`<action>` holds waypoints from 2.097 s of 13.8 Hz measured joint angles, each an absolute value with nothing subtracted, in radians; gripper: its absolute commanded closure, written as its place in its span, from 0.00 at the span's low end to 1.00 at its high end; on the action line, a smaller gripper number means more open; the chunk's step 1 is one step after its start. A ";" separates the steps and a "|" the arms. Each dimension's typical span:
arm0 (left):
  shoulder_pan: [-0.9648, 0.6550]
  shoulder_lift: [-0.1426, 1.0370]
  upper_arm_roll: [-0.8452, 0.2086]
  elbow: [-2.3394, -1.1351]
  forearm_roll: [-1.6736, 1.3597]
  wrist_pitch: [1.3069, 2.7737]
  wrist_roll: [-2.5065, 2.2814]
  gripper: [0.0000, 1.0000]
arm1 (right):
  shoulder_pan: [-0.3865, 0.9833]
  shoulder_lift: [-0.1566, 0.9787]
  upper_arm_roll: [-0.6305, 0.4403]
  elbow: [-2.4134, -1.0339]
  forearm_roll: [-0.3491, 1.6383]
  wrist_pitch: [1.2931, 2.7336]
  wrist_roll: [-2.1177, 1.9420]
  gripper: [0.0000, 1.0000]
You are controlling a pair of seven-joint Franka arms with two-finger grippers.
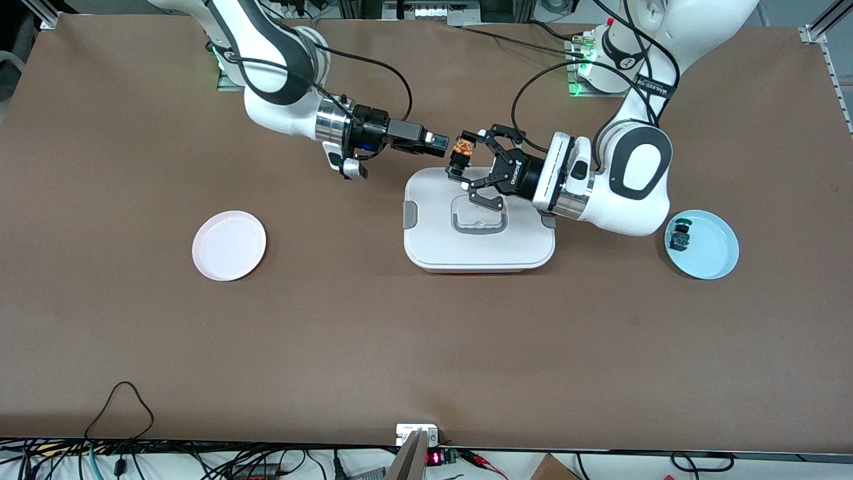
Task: Transfer orange switch to right arm and place
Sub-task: 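Grasp the orange switch with the right gripper from the left gripper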
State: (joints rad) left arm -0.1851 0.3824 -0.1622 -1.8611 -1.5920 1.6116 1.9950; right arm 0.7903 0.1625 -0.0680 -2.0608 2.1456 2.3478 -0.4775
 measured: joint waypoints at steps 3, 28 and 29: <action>-0.186 0.382 -0.163 -1.861 -1.592 1.612 1.996 1.00 | 0.793 0.165 -0.068 -2.044 2.146 2.357 -0.470 0.00; -0.186 0.387 -0.163 -1.859 -1.594 1.614 2.021 0.00 | 0.808 0.202 -0.076 -1.980 2.150 2.391 -0.463 1.00; -0.186 0.387 -0.163 -1.859 -1.594 1.614 2.021 0.00 | 0.807 0.202 -0.078 -1.977 2.150 2.392 -0.465 1.00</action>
State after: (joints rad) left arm -0.1856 0.3866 -0.1629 -1.8590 -1.5945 1.6139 2.0206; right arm 0.8072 0.2025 -0.0783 -1.9773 2.1500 2.3915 -0.4650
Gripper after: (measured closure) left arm 0.057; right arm 0.639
